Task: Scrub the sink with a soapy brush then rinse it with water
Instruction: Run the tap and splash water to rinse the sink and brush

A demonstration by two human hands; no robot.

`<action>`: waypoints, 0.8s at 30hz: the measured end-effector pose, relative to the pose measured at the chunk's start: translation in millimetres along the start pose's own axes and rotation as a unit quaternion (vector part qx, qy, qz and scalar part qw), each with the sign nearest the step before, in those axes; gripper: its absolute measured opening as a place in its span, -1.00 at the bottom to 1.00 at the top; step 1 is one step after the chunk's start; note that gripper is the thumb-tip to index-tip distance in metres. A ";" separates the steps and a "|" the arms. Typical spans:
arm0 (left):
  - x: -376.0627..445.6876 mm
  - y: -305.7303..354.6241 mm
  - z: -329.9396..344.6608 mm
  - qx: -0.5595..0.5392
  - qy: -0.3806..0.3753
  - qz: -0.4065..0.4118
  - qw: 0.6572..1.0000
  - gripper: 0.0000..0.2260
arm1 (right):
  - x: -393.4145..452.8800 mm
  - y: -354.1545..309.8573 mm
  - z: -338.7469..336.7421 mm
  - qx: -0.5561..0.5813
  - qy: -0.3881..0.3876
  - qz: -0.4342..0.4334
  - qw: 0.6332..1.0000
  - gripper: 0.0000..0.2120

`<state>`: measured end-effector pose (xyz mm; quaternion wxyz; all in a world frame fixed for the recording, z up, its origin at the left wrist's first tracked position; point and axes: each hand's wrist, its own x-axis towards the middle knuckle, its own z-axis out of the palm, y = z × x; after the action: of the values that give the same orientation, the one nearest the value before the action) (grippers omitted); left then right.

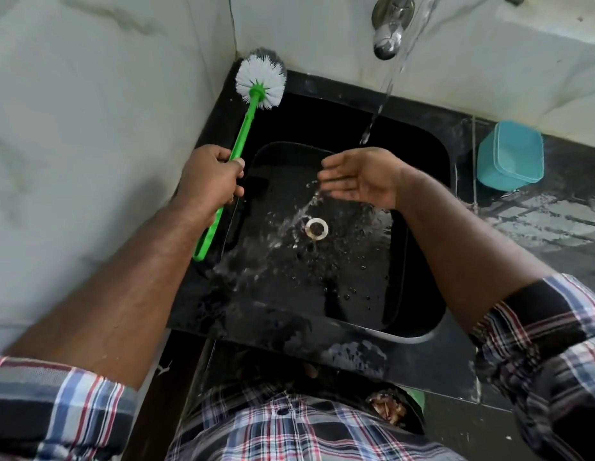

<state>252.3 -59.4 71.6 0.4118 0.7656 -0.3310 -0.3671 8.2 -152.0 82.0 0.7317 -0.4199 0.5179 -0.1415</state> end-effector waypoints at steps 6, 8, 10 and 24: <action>7.0 -11.9 -15.3 0.041 0.038 0.016 0.998 -0.85 | 33.1 -17.9 -32.5 0.245 0.167 -0.046 0.954 -0.86; 8.6 -15.8 -21.9 0.062 0.046 0.032 0.996 -0.79 | 42.0 -22.0 -37.4 0.347 0.182 -0.060 0.918 -0.82; 9.3 -19.0 -27.9 0.091 0.056 0.044 0.993 -0.74 | 46.3 -24.1 -35.6 0.407 0.183 -0.064 0.893 -0.78; 4.3 -56.9 -41.3 0.270 0.107 0.105 0.951 -0.70 | 34.7 -14.5 61.3 0.021 -0.107 0.004 0.994 -0.71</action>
<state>300.6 -21.8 36.9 0.2589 0.8440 -0.4499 -0.1349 79.9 -154.4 77.6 0.7918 -0.4155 0.4356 -0.1037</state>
